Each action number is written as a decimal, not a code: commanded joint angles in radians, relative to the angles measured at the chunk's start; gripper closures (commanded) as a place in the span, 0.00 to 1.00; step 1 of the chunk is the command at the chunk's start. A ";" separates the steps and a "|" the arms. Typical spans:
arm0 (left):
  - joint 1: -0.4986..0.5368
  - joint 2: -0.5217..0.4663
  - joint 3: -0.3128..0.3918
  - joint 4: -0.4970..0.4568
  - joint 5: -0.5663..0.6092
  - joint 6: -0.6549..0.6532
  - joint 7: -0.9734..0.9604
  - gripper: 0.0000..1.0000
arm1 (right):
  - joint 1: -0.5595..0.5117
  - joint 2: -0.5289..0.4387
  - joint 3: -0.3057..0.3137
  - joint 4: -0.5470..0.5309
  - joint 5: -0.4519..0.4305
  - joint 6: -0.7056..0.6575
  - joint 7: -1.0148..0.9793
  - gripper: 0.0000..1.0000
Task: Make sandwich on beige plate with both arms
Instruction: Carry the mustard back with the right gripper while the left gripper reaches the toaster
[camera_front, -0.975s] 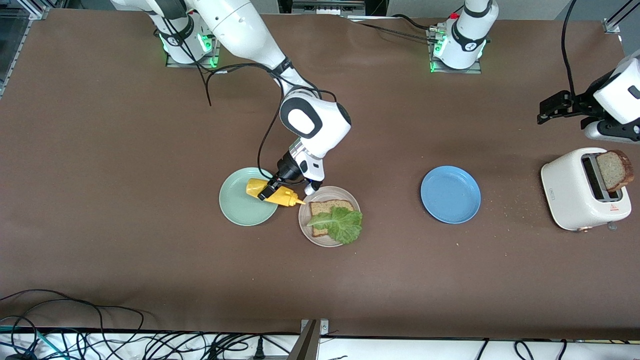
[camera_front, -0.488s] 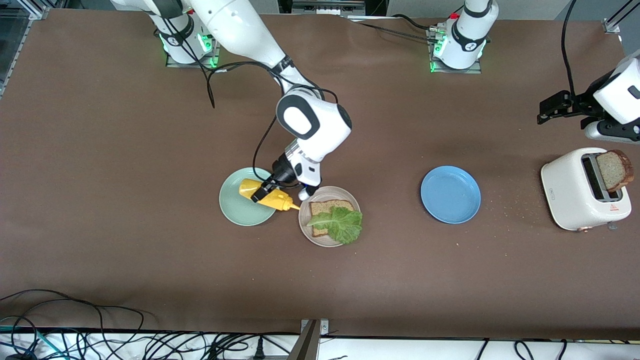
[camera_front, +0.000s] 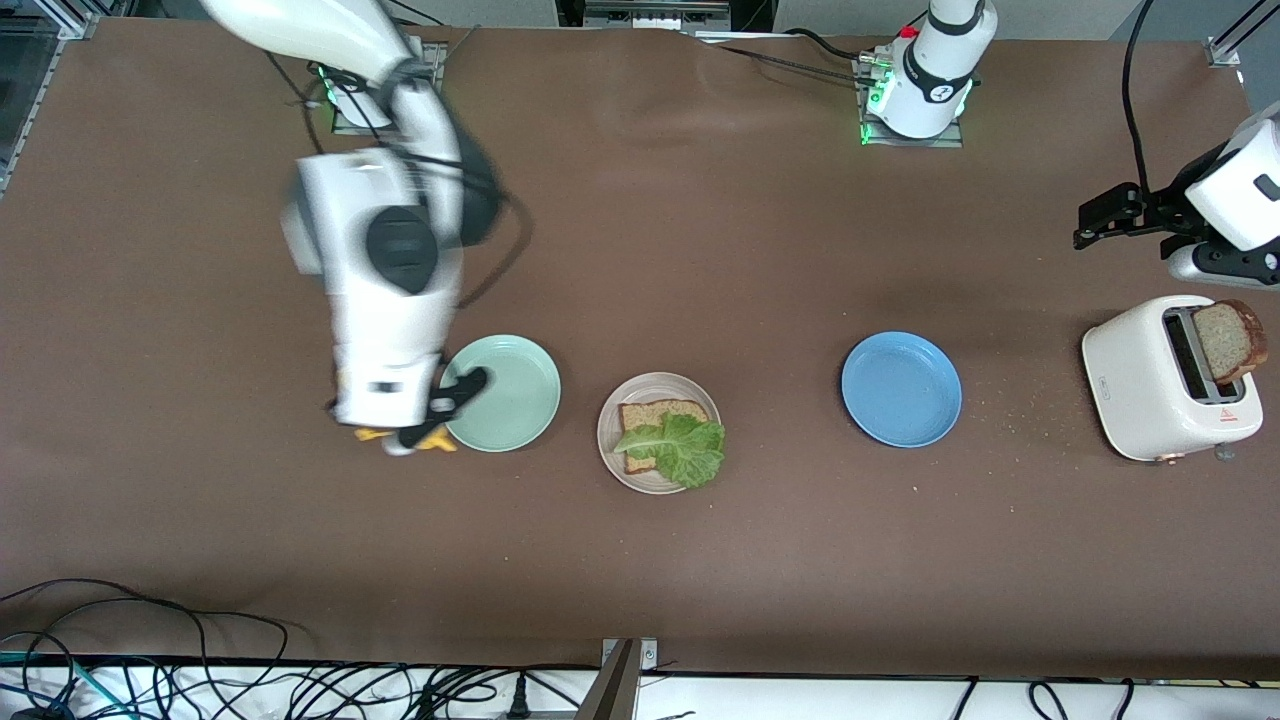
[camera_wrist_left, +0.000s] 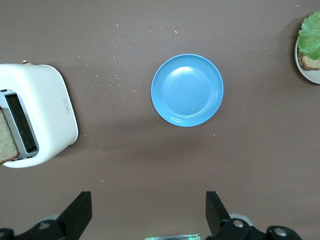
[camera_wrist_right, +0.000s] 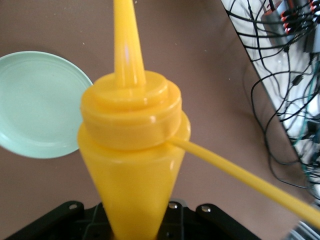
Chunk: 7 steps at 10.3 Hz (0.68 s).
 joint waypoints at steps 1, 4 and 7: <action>0.009 0.042 0.001 0.022 0.020 -0.016 0.007 0.00 | -0.195 -0.070 0.028 -0.064 0.258 -0.005 -0.210 1.00; 0.051 0.087 0.011 0.024 0.023 -0.014 0.015 0.00 | -0.411 -0.070 0.026 -0.170 0.615 -0.002 -0.599 1.00; 0.139 0.148 0.012 0.024 0.023 -0.014 0.009 0.00 | -0.534 -0.064 0.023 -0.358 0.947 0.012 -1.000 1.00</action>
